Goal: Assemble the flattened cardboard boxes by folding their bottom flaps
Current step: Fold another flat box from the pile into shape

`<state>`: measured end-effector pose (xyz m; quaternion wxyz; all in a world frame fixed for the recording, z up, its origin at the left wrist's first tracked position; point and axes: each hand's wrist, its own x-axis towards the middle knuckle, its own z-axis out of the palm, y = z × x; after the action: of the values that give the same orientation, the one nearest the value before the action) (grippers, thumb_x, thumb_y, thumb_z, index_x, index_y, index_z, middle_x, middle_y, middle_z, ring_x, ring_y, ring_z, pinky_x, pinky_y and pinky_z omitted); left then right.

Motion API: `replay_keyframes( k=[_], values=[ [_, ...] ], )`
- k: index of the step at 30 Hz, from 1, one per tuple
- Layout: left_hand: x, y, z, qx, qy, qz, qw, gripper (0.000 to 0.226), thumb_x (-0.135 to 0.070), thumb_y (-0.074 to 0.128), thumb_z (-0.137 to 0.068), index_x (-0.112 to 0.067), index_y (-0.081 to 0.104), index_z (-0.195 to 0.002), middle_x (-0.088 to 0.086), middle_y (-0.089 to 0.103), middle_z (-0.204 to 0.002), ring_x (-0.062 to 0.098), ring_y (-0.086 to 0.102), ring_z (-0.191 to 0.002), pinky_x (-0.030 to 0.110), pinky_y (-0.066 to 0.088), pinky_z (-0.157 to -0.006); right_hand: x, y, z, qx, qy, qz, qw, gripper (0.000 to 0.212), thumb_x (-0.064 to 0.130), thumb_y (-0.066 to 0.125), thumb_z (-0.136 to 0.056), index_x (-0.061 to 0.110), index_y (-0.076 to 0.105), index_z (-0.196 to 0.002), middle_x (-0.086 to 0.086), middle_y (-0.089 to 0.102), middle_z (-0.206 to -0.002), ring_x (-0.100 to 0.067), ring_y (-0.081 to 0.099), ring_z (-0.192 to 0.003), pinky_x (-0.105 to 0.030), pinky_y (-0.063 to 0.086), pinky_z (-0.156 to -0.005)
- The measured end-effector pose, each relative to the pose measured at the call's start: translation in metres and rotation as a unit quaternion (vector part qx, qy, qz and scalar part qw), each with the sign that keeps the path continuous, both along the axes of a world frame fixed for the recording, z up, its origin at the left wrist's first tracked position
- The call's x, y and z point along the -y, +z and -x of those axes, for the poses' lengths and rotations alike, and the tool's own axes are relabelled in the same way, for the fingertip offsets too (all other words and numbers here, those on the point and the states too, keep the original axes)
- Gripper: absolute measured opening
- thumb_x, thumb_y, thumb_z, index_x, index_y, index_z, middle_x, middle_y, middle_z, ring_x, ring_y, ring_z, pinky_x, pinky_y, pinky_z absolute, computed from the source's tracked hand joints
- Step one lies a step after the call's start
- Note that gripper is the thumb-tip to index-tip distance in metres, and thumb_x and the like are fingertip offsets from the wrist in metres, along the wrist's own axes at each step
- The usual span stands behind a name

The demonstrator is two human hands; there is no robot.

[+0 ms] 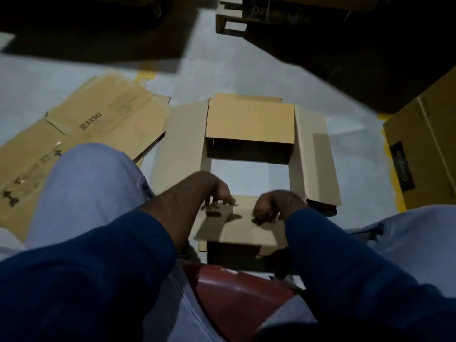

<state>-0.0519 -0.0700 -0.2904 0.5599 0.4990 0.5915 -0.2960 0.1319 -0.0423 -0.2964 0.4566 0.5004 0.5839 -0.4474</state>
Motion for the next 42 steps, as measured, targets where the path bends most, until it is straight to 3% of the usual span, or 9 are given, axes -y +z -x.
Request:
replay_keyframes(
  k=[3,8,12,14,18,28,31,35,42],
  values=[
    [0.016,-0.037,0.007,-0.047,-0.072,-0.094,0.992,0.039,-0.039,0.056,-0.103,-0.002,0.065,-0.109,0.010,0.067,-0.097,0.022,0.061,-0.076,0.039,0.054,-0.079,0.022,-0.061,-0.008,-0.029,0.032,-0.015,0.999,0.031,0.030,0.062,-0.099,0.009,0.070,-0.121,-0.008,0.072,-0.116,-0.030,0.065,-0.113,-0.037,0.055,-0.080],
    [0.016,-0.078,0.014,-0.051,-0.027,-0.283,0.957,0.030,-0.010,0.057,-0.094,-0.009,0.063,-0.123,0.015,0.057,-0.125,0.033,0.061,-0.111,0.039,0.053,-0.088,0.018,-0.097,-0.002,-0.099,0.041,-0.237,0.966,0.017,0.025,0.070,-0.088,0.017,0.070,-0.102,-0.009,0.068,-0.113,-0.029,0.064,-0.104,-0.039,0.057,-0.090],
    [0.009,-0.106,0.004,-0.042,0.011,-0.357,0.933,0.038,-0.015,0.058,-0.097,-0.010,0.059,-0.134,0.015,0.054,-0.131,0.033,0.053,-0.123,0.039,0.046,-0.102,0.004,-0.112,0.016,-0.195,-0.048,-0.368,0.908,0.026,0.020,0.066,-0.096,0.019,0.065,-0.122,-0.006,0.059,-0.120,-0.027,0.059,-0.110,-0.039,0.052,-0.093],
    [0.007,-0.118,0.003,-0.039,0.029,-0.358,0.932,0.034,-0.015,0.063,-0.094,-0.010,0.063,-0.128,0.014,0.057,-0.127,0.032,0.055,-0.119,0.038,0.047,-0.097,0.003,-0.123,0.023,-0.216,-0.052,-0.364,0.905,0.029,0.015,0.065,-0.096,0.018,0.067,-0.125,-0.007,0.062,-0.120,-0.028,0.060,-0.111,-0.039,0.052,-0.093],
    [0.001,-0.127,0.002,-0.044,0.052,-0.356,0.932,0.014,-0.008,0.069,-0.087,-0.010,0.069,-0.100,0.011,0.063,-0.105,0.030,0.060,-0.099,0.032,0.041,-0.073,0.003,-0.139,0.027,-0.208,-0.012,-0.361,0.909,0.019,0.004,0.059,-0.086,0.014,0.058,-0.070,-0.004,0.056,-0.078,-0.031,0.060,-0.079,-0.036,0.049,-0.065],
    [-0.012,-0.130,-0.006,-0.093,0.092,-0.347,0.929,0.018,-0.003,0.070,-0.085,-0.019,0.066,-0.077,0.007,0.067,-0.091,0.027,0.065,-0.086,0.033,0.051,-0.068,-0.012,-0.139,0.035,-0.225,-0.018,-0.373,0.900,0.014,0.013,0.070,-0.091,0.027,0.072,-0.089,0.003,0.068,-0.094,-0.020,0.064,-0.088,-0.035,0.055,-0.075],
    [-0.018,-0.130,-0.008,-0.060,0.062,-0.336,0.938,0.006,-0.015,0.074,-0.086,-0.014,0.068,-0.086,0.007,0.065,-0.094,0.026,0.063,-0.088,0.034,0.051,-0.070,-0.015,-0.137,0.018,-0.269,-0.026,-0.338,0.901,0.009,0.022,0.070,-0.093,0.023,0.078,-0.099,0.002,0.069,-0.098,-0.018,0.063,-0.089,-0.038,0.056,-0.079],
    [-0.031,-0.132,-0.034,0.030,0.068,-0.315,0.946,0.022,-0.031,0.077,-0.085,-0.020,0.074,-0.104,0.002,0.070,-0.107,0.022,0.063,-0.101,0.037,0.055,-0.086,-0.031,-0.133,-0.031,-0.248,-0.048,-0.306,0.918,0.017,0.040,0.073,-0.088,0.029,0.077,-0.100,0.007,0.070,-0.096,-0.017,0.063,-0.089,-0.035,0.051,-0.077],
    [-0.038,-0.147,-0.078,0.058,0.112,-0.326,0.937,0.012,-0.007,0.079,-0.085,-0.014,0.074,-0.093,0.000,0.069,-0.096,0.017,0.070,-0.086,0.032,0.058,-0.081,-0.053,-0.126,-0.117,-0.163,-0.131,-0.309,0.928,0.024,0.014,0.081,-0.086,0.019,0.078,-0.110,0.003,0.074,-0.105,-0.016,0.068,-0.094,-0.041,0.058,-0.092]
  ],
)
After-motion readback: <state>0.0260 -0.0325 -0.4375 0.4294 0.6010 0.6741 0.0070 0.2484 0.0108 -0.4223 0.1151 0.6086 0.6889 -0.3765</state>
